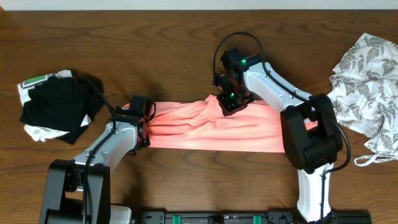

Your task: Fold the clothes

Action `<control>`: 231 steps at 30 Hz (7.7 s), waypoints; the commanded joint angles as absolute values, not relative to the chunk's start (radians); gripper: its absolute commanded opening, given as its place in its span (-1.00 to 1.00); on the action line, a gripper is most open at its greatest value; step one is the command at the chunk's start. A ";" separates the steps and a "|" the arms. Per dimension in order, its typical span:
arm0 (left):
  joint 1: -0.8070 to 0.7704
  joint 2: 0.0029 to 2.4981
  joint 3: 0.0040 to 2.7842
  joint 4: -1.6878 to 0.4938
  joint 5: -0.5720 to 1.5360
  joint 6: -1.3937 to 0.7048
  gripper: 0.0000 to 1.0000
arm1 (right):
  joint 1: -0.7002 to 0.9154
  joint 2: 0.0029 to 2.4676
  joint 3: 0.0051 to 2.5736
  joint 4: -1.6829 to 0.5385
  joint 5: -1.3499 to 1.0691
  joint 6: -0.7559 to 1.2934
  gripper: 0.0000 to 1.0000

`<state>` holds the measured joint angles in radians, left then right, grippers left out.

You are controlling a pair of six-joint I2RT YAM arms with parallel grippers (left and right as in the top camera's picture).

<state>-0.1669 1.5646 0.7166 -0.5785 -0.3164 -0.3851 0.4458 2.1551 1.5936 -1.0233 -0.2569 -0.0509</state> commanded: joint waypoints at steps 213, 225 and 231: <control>0.199 1.221 0.732 -0.708 0.024 -0.266 0.47 | 0.432 2.160 1.576 -0.995 -0.258 -0.039 -0.57; 0.057 1.372 0.721 -0.700 -0.039 -0.266 0.12 | 0.432 2.160 1.576 -0.995 -0.258 -0.038 -0.57; -0.001 1.453 0.721 -0.701 -0.126 -0.266 0.14 | 0.432 2.160 1.576 -0.995 -0.258 -0.038 -0.56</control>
